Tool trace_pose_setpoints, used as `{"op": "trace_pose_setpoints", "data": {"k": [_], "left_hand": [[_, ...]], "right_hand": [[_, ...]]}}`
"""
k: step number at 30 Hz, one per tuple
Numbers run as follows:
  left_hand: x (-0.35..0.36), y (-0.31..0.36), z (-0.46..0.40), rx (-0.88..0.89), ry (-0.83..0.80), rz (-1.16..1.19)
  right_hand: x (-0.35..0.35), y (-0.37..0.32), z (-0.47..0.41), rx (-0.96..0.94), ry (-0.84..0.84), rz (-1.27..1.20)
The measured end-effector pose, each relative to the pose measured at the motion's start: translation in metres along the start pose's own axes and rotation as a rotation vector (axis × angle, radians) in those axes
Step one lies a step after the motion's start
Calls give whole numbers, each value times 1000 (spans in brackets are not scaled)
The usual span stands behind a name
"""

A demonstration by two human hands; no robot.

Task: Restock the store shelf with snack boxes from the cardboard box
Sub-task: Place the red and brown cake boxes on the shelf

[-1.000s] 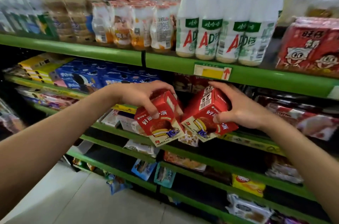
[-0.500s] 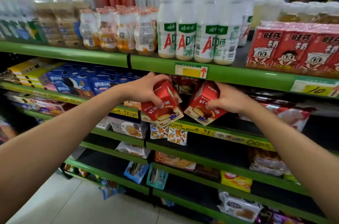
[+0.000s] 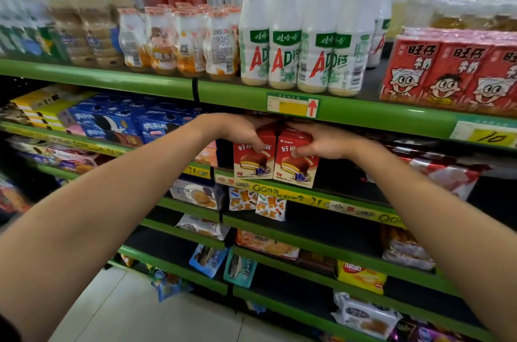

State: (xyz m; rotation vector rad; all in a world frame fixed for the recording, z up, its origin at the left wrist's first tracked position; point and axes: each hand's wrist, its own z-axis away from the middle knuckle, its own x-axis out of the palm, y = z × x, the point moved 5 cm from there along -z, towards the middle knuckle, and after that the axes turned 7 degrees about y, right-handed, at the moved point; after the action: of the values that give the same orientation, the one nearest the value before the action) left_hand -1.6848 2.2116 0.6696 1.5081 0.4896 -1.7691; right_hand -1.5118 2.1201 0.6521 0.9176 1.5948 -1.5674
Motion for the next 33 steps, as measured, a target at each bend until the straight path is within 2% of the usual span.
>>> {"op": "trace_pose_setpoints", "data": {"k": [4,8,11,15,17,21,24,27,29,33], "left_hand": [[1,-7,10,154,229,126],[9,-10,27,200,456,5],[18,-10,36,160,445,-114],[26,-12,48,162,440,-5],[29,-17,56,144,490,162],[50,-42,76,-5,555,775],[70,-59,90,-60,613,1265],[90,-68,94,-135,645,1626],[103,-64,91,-187,610,1730],[117,-47,87,-212,536,1776]], "right_hand": [[5,18,21,45,196,23],[28,34,53,141,526,-186],[38,39,64,161,630,-364],[46,33,66,150,621,-600],[48,33,68,159,653,-670],[45,49,82,256,719,-962],[48,56,100,280,672,-1188],[54,57,113,320,623,-1339],[60,57,116,345,618,-1353],[73,55,117,382,622,-1317]]}}
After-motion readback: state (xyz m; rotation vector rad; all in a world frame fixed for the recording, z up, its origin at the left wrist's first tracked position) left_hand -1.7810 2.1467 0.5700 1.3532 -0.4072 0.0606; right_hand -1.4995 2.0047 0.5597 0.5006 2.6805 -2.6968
